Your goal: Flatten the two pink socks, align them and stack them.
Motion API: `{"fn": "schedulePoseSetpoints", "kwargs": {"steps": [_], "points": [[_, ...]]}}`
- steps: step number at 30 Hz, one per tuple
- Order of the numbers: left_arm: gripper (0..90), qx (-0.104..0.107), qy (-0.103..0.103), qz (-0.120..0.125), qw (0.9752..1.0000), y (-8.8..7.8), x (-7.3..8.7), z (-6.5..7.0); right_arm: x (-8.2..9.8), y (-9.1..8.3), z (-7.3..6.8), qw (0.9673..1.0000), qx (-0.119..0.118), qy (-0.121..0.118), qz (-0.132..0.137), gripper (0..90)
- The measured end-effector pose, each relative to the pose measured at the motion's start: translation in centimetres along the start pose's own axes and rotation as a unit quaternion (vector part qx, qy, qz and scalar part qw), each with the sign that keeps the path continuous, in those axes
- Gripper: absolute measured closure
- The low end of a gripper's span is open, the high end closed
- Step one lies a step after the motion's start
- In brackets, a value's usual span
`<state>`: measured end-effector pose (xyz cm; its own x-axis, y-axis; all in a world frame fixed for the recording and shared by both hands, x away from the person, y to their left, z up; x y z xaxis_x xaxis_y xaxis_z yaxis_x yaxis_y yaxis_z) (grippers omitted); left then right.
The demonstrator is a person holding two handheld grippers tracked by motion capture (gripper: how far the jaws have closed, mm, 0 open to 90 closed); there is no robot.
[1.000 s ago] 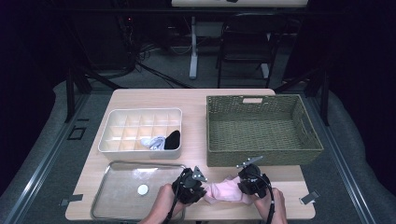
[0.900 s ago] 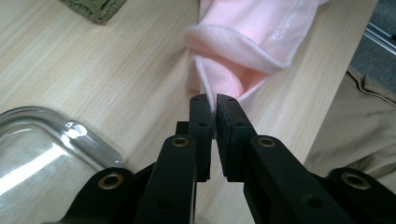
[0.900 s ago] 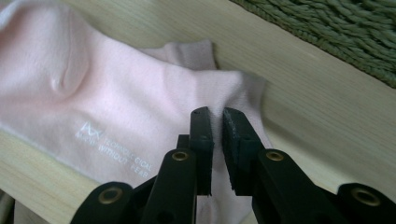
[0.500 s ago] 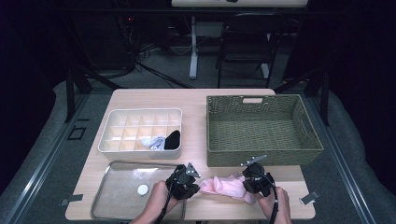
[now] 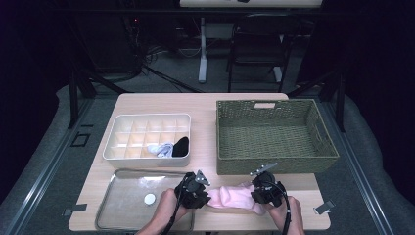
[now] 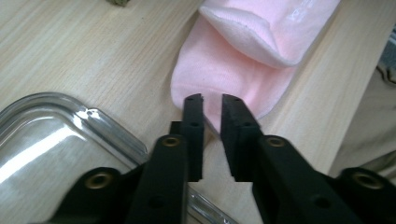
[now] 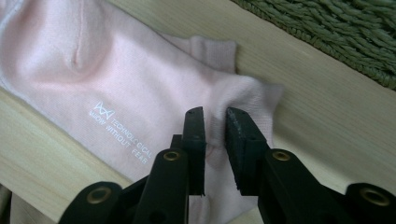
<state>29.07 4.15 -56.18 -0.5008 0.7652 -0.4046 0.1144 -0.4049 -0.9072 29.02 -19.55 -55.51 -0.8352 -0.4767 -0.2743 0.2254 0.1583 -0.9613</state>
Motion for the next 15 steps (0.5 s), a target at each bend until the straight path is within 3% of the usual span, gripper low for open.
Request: {"fn": "schedulePoseSetpoints", "kwargs": {"steps": [1, 4, 7, 8, 10, 11, 15], "points": [[88.2, -0.004, 0.01, -0.01, 0.9999, 0.1, 0.0, 0.1, 0.0, 0.0, 0.0, 0.9999, -0.001, 0.006, 0.009, 77.1], [89.6, -0.016, 0.025, -0.019, 0.9994, 0.3, -0.2, 0.6, 0.1, -0.4, 0.6, 1.0, 0.001, 0.004, 0.003, 79.1], [89.7, -0.019, 0.026, -0.022, 0.9992, 0.1, -0.1, 0.5, 0.3, -0.1, 0.8, 0.9999, 0.002, 0.014, 0.005, 84.7], [89.7, -0.018, 0.023, -0.021, 0.9993, 0.0, -0.1, 0.4, 0.3, -0.2, 1.0, 0.9999, 0.001, 0.006, -0.01, 86.4], [89.7, -0.018, 0.019, -0.02, 0.9995, -0.3, 0.0, 0.2, 0.3, 0.0, 1.0, 0.9999, 0.005, 0.008, -0.007, 87.8], [89.6, -0.02, 0.016, -0.019, 0.9995, -0.4, 0.1, 0.0, 0.3, 0.0, 1.0, 0.9999, 0.004, 0.009, -0.003, 86.8], [89.3, -0.022, 0.008, -0.018, 0.9996, -0.7, 0.2, -0.3, 0.3, -0.2, 1.9, 0.9994, 0.003, 0.029, 0.017, 63.6]]}}
Point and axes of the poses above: each handheld gripper's, and its own axes: y roughly forward along the jaws, x roughly out of its underside, z roughly to its right, the point moved 2 cm from there along y, roughly forward along the jaws, and after that the axes turned 6 degrees about -z, right-handed, at the moved point
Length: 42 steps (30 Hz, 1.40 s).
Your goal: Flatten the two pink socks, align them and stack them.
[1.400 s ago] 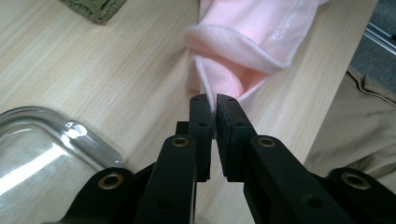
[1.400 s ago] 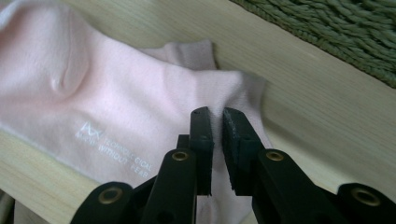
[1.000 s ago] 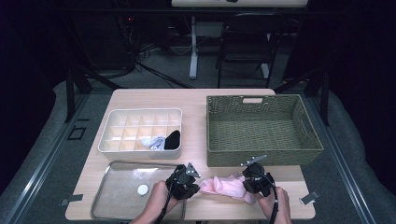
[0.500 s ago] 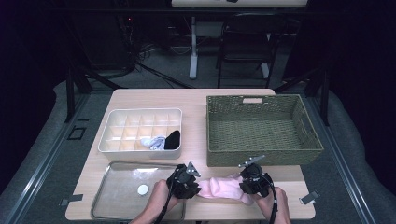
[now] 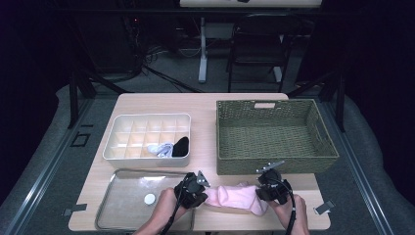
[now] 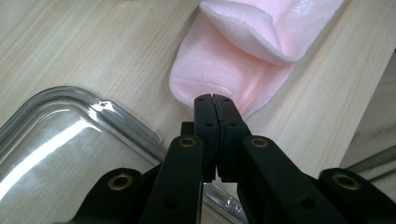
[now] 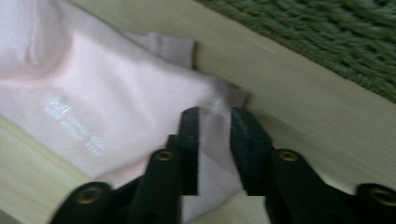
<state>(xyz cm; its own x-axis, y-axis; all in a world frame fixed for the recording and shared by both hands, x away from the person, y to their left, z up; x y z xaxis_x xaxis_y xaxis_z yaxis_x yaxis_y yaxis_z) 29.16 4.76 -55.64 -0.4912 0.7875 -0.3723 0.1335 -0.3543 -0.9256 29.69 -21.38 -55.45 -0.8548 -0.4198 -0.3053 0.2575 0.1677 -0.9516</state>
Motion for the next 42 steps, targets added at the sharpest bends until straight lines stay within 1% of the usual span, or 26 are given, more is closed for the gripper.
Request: {"fn": "schedulePoseSetpoints", "kwargs": {"steps": [1, 2, 4, 10, 11, 12, 14, 17, 18, 19, 21, 22, 23, 24, 25, 27, 29, 31, 32, 34, 35, 37, 38, 39, 40, 42], "points": [[88.9, 0.002, -0.002, 0.001, 1.0, 0.0, 0.0, 0.0, 0.0, 0.1, 0.3, 1.0, -0.001, 0.008, 0.006, 56.2], [88.2, 0.003, -0.001, -0.003, 1.0, 0.0, 0.0, 0.0, 0.0, 0.3, 0.5, 0.9999, -0.004, 0.013, 0.004, 55.7], [86.3, 0.005, 0.001, -0.008, 1.0, 0.2, 0.0, 0.0, 0.0, 0.9, 0.6, 0.9999, -0.011, 0.012, -0.006, 55.3], [86.4, 0.006, 0.003, -0.016, 0.9999, 0.6, 0.0, 0.2, 0.0, 1.3, 0.1, 0.9997, -0.018, 0.001, -0.016, 79.6], [86.6, 0.003, 0.005, -0.018, 0.9998, 0.6, 0.0, 0.2, 0.0, 1.2, 0.2, 0.9997, -0.016, 0.0, -0.019, 82.5], [86.6, 0.002, 0.006, -0.019, 0.9998, 0.6, 0.1, 0.2, 0.0, 1.2, 0.1, 0.9996, -0.021, 0.004, -0.017, 84.7], [86.9, 0.004, 0.005, -0.021, 0.9998, 0.6, 0.1, 0.2, 0.0, 0.9, 0.4, 0.9997, -0.005, 0.001, -0.025, 86.1], [88.0, 0.001, 0.003, -0.02, 0.9998, 0.6, 0.1, 0.1, 0.2, 0.3, 1.1, 0.9995, 0.021, 0.004, -0.022, 86.2], [88.5, 0.001, 0.002, -0.019, 0.9998, 0.6, 0.1, 0.1, 0.3, 0.0, 1.4, 0.9995, 0.026, 0.008, -0.019, 86.1], [88.6, 0.001, 0.002, -0.017, 0.9999, 0.6, 0.1, 0.1, 0.3, -0.1, 1.6, 0.9995, 0.025, 0.011, -0.018, 86.0], [88.2, 0.003, 0.0, -0.015, 0.9999, 0.7, 0.1, 0.0, 0.4, -0.2, 1.8, 0.9997, 0.011, 0.018, -0.015, 85.9], [86.8, 0.007, -0.008, -0.007, 0.9999, 0.6, 0.0, 0.0, 0.5, -0.1, 1.8, 0.9997, 0.011, 0.015, -0.019, 85.9], [84.1, 0.015, -0.014, 0.001, 0.9998, 0.6, -0.1, 0.0, 0.5, 0.2, 1.6, 0.9996, 0.014, 0.021, -0.012, 85.8], [78.8, 0.018, -0.017, 0.004, 0.9997, 0.5, -0.2, 0.0, 0.4, 0.3, 1.5, 0.9997, 0.008, 0.01, -0.022, 85.8], [71.8, 0.019, -0.021, 0.009, 0.9996, 0.3, -0.4, 0.0, 0.3, 0.4, 1.3, 0.9996, 0.007, 0.008, -0.026, 85.8], [65.9, 0.03, -0.025, 0.018, 0.9991, 0.2, -0.6, 0.2, 0.2, 0.6, 0.9, 0.9996, 0.008, 0.0, -0.029, 85.8], [54.6, 0.024, -0.029, 0.02, 0.9991, 0.3, -0.7, 0.2, 0.2, 0.7, 0.4, 0.9996, 0.002, -0.004, -0.028, 85.8], [51.1, 0.018, -0.028, 0.01, 0.9994, 0.8, -0.9, 0.2, 0.1, 0.6, 0.2, 0.9995, -0.004, -0.009, -0.03, 85.8], [52.0, 0.015, -0.023, 0.001, 0.9996, 1.1, -0.9, 0.2, 0.0, 0.8, -0.1, 0.9998, -0.01, -0.006, -0.016, 85.7], [55.9, 0.007, -0.014, -0.014, 0.9998, 1.6, -0.9, 0.3, 0.0, 0.8, -0.3, 0.9995, -0.01, -0.017, -0.023, 85.4], [60.8, 0.005, -0.01, -0.018, 0.9998, 1.9, -0.9, 0.4, -0.1, 0.9, -0.5, 0.9994, -0.01, -0.021, -0.025, 84.9], [66.9, -0.009, 0.002, -0.026, 0.9996, 2.0, -1.0, 0.6, -0.1, 1.0, -0.7, 0.9993, -0.012, -0.027, -0.025, 82.4], [72.0, -0.014, 0.01, -0.029, 0.9994, 2.0, -1.0, 0.7, -0.1, 0.9, -0.6, 0.9992, -0.009, -0.026, -0.028, 80.9], [75.8, -0.011, 0.011, -0.029, 0.9995, 2.1, -1.0, 0.8, -0.1, 0.9, -0.5, 0.9995, -0.015, -0.02, -0.021, 80.4], [80.6, -0.009, 0.013, -0.028, 0.9995, 2.1, -1.0, 0.9, -0.1, 0.8, -0.1, 0.9993, -0.018, -0.017, -0.027, 80.6], [82.9, -0.012, 0.021, -0.03, 0.9992, 2.1, -1.0, 1.0, 0.0, 0.8, 0.2, 0.9995, -0.023, -0.006, -0.021, 81.0]]}}
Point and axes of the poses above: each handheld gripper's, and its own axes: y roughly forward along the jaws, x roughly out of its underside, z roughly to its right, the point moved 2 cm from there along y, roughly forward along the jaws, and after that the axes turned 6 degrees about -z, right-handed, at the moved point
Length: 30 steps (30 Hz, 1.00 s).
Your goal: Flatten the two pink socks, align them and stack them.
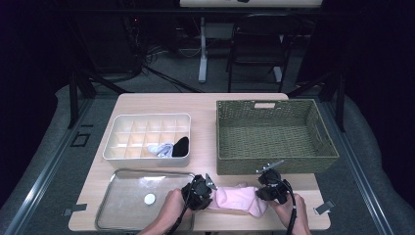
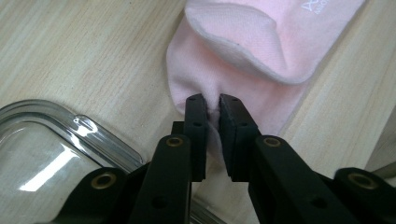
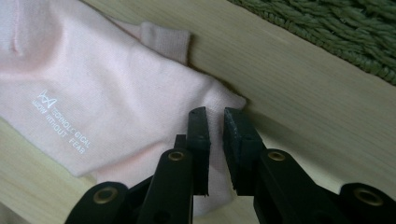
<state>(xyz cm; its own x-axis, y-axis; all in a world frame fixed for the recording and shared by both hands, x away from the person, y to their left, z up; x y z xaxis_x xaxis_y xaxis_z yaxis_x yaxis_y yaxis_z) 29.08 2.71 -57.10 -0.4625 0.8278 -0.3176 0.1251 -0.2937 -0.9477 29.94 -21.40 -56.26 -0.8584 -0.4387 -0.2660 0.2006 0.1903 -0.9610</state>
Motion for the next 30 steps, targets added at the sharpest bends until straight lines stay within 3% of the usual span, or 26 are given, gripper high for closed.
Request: {"fn": "schedulePoseSetpoints", "kwargs": {"steps": [3, 7, 9, 12, 18, 28, 30], "points": [[84.1, 0.002, -0.003, 0.002, 1.0, 0.0, 0.0, 0.0, 0.0, 0.2, 0.0, 0.9999, -0.012, -0.001, -0.006, 85.0], [84.1, 0.009, -0.007, 0.006, 0.9999, 0.0, 0.1, -0.2, 0.0, -0.1, -0.1, 0.9999, 0.007, -0.009, -0.01, 86.3], [84.0, 0.013, -0.012, 0.007, 0.9998, -0.1, 0.2, -0.3, 0.1, -0.4, -0.1, 0.9999, 0.013, -0.004, 0.001, 86.3], [83.9, 0.014, -0.015, 0.005, 0.9998, -0.2, 0.3, -0.4, 0.2, -0.9, 0.4, 0.9995, 0.029, -0.006, -0.01, 86.2], [83.7, 0.013, -0.02, 0.002, 0.9997, -0.3, 0.5, -0.6, 0.7, -1.1, 1.9, 0.9964, 0.08, 0.014, -0.024, 86.1], [82.2, 0.012, -0.024, -0.001, 0.9996, -0.5, 0.6, -0.8, 1.5, -1.0, 4.4, 0.9906, 0.111, 0.057, -0.055, 85.1], [79.5, 0.011, -0.026, 0.002, 0.9996, -0.6, 0.6, -0.9, 1.6, -1.1, 4.7, 0.9903, 0.11, 0.064, -0.055, 79.9]]}}
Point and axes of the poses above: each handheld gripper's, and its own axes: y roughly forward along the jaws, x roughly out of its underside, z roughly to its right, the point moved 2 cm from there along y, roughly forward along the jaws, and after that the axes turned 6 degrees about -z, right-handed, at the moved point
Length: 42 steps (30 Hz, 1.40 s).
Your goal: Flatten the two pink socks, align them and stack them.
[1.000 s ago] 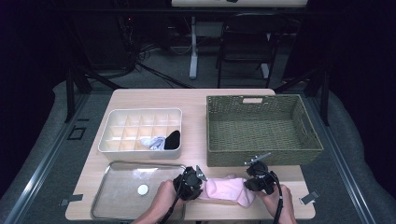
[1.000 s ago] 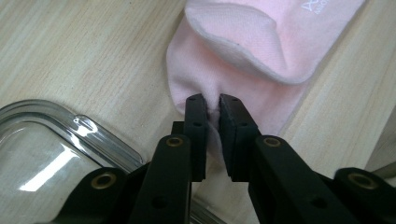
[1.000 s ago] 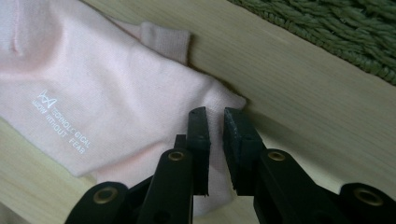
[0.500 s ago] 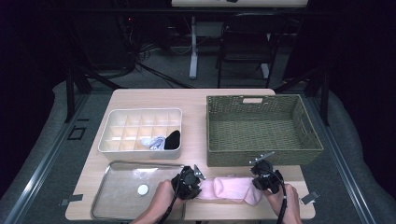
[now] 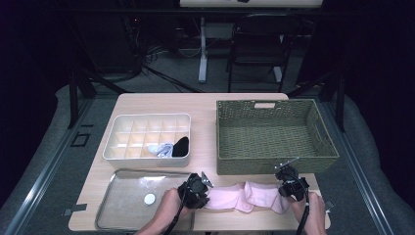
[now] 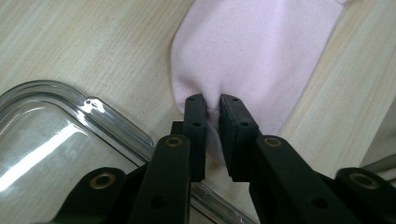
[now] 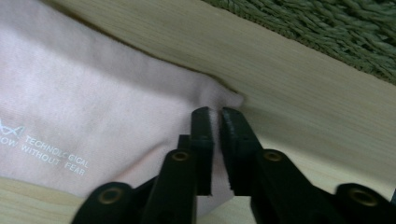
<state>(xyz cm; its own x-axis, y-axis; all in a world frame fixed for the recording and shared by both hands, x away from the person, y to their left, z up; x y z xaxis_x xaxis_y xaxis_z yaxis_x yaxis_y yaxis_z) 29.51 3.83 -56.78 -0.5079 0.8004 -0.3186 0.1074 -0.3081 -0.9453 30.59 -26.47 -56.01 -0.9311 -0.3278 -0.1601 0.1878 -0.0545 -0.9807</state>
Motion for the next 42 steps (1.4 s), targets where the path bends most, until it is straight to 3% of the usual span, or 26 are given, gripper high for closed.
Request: {"fn": "schedulePoseSetpoints", "kwargs": {"steps": [2, 5, 8, 9, 11, 12, 13, 14, 18, 20, 23, 27, 29, 32, 33, 36, 38, 39, 40, 41, 42], "points": [[71.5, -0.001, -0.004, 0.003, 1.0, -0.2, 0.0, -0.1, 0.0, -0.3, 0.1, 0.9999, -0.012, 0.003, 0.009, 69.5], [60.5, -0.005, -0.017, 0.011, 0.9998, -0.5, 0.0, -0.4, -0.2, -1.5, -0.7, 0.9978, -0.051, -0.006, 0.041, 58.7], [57.9, -0.007, -0.021, 0.012, 0.9997, -0.5, 0.0, -0.5, -0.6, -2.3, -2.9, 0.9885, -0.114, -0.026, 0.096, 51.3], [58.0, -0.006, -0.022, 0.01, 0.9997, -0.4, 0.0, -0.5, -0.8, -2.3, -3.6, 0.9874, -0.123, -0.046, 0.089, 48.6], [60.3, -0.003, -0.019, 0.006, 0.9998, -0.4, 0.0, -0.5, -1.0, -1.9, -4.8, 0.9865, -0.129, -0.062, 0.08, 46.8], [60.7, -0.003, -0.018, 0.005, 0.9998, -0.3, 0.0, -0.4, -1.1, -1.4, -5.3, 0.9864, -0.13, -0.07, 0.072, 45.9], [61.5, -0.003, -0.018, 0.005, 0.9998, -0.3, 0.0, -0.4, -1.2, -0.9, -5.7, 0.9887, -0.114, -0.069, 0.068, 45.9], [63.5, -0.001, -0.015, 0.004, 0.9999, -0.2, -0.1, -0.3, -1.3, -0.4, -5.8, 0.9904, -0.099, -0.083, 0.049, 47.7], [67.3, -0.012, -0.004, -0.006, 0.9999, -0.1, -0.2, -0.1, -1.2, 0.3, -5.6, 0.9908, -0.103, -0.075, 0.045, 62.0], [70.4, -0.01, -0.004, -0.008, 0.9999, 0.1, -0.2, 0.1, -1.1, 0.3, -5.7, 0.9896, -0.113, -0.071, 0.053, 74.3], [76.2, -0.015, 0.004, -0.008, 0.9998, 0.4, -0.2, 0.3, -1.1, 0.0, -5.5, 0.9895, -0.114, -0.077, 0.043, 79.9], [82.1, -0.013, 0.004, -0.007, 0.9999, 0.4, -0.3, 0.4, -0.9, -0.1, -4.7, 0.9902, -0.115, -0.06, 0.052, 80.4], [82.8, -0.008, 0.003, -0.007, 0.9999, 0.4, -0.2, 0.2, -0.8, -0.1, -4.1, 0.9914, -0.11, -0.057, 0.042, 82.1], [82.9, -0.002, 0.0, -0.007, 1.0, 0.3, -0.2, 0.1, -0.7, 0.1, -2.9, 0.9959, -0.076, -0.039, 0.03, 82.6], [82.7, -0.001, -0.001, -0.007, 1.0, 0.3, -0.2, 0.0, -0.6, 0.3, -2.5, 0.9968, -0.068, -0.026, 0.032, 80.8], [77.7, 0.009, -0.011, -0.004, 0.9999, 0.1, -0.1, -0.2, -0.6, 0.3, -1.6, 0.9976, -0.063, -0.018, 0.023, 72.5], [70.8, 0.012, -0.014, 0.0, 0.9998, -0.1, -0.2, -0.3, -0.6, -0.2, -1.6, 0.9968, -0.068, -0.019, 0.036, 69.5], [66.4, 0.01, -0.024, 0.015, 0.9996, -0.6, -0.2, -0.5, -0.6, -0.8, -1.9, 0.9959, -0.07, -0.025, 0.052, 68.4], [66.4, 0.009, -0.024, 0.015, 0.9996, -0.7, -0.2, -0.6, -0.6, -1.2, -2.1, 0.9951, -0.072, -0.029, 0.062, 68.4], [65.8, 0.009, -0.026, 0.018, 0.9995, -0.8, -0.2, -0.7, -0.6, -1.6, -2.4, 0.9936, -0.079, -0.032, 0.074, 68.2], [64.9, 0.007, -0.027, 0.017, 0.9995, -0.8, -0.2, -0.7, -0.7, -2.2, -3.1, 0.9902, -0.093, -0.045, 0.094, 67.2]]}}
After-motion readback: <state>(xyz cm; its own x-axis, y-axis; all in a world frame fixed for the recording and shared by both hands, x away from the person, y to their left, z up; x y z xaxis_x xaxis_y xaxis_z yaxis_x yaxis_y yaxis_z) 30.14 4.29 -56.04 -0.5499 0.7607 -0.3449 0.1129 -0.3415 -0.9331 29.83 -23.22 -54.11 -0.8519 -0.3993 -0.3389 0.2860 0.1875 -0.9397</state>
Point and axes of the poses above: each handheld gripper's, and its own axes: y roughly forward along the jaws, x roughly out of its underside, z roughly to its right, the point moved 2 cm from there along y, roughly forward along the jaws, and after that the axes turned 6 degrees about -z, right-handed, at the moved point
